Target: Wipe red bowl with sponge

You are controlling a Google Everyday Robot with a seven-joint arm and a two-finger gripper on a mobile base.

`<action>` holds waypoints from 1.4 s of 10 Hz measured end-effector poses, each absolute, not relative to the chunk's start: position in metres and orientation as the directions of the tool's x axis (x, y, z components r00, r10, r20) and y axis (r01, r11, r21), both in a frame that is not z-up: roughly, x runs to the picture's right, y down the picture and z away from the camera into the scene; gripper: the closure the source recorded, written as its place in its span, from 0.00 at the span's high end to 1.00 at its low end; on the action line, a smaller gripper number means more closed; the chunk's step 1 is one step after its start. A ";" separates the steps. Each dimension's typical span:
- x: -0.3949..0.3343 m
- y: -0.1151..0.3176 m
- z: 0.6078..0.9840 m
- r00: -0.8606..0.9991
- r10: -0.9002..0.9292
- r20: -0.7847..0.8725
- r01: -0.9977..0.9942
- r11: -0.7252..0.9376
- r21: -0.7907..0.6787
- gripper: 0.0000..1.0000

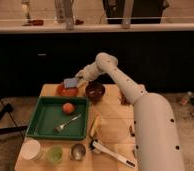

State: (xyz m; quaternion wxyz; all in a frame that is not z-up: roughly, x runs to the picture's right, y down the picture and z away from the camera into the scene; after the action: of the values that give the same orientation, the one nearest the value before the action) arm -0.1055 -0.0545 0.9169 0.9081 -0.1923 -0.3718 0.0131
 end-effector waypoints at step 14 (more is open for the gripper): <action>-0.138 -0.020 0.957 0.714 0.232 0.660 0.136 0.879 -0.456 0.17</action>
State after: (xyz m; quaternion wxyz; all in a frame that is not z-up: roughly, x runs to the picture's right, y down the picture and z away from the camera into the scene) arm -0.1380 -0.0196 0.9569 0.8931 -0.2440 -0.3769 0.0269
